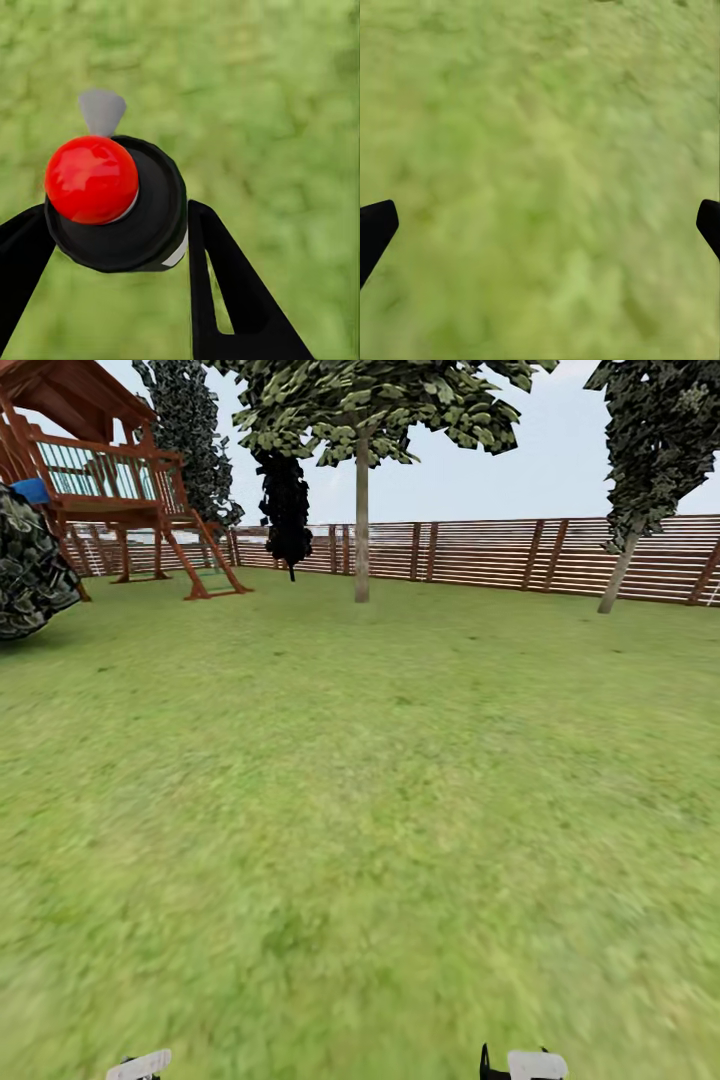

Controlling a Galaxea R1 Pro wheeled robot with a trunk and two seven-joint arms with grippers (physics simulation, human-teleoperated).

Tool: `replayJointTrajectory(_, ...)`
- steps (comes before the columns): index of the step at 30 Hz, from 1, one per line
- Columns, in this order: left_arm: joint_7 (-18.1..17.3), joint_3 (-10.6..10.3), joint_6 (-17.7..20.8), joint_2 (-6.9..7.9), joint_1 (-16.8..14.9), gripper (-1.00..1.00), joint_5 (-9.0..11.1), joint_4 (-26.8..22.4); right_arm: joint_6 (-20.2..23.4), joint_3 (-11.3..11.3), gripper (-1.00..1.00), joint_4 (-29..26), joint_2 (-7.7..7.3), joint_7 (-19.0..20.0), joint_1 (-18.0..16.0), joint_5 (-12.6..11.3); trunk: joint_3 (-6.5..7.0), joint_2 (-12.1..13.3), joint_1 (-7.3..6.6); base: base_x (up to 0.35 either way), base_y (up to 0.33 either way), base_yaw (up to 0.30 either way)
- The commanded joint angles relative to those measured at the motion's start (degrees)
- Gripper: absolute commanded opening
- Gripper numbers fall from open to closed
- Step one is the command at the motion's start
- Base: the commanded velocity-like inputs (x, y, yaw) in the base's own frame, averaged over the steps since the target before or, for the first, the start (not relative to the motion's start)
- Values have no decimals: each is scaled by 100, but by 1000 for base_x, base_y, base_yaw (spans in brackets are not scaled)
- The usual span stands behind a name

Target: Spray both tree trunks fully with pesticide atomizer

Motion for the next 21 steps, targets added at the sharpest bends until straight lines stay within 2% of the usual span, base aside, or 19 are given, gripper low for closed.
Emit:
replayJointTrajectory(1,-1,25,-21,-1,-5,-100,-30,6,8,23,100,6,1,-60,-4,40,-5,-2,2,339,0,0)
replayJointTrajectory(21,-1,25,-21,-1,-6,-100,-30,6,8,23,100,6,1,-60,-4,40,-5,-2,2,339,0,0)
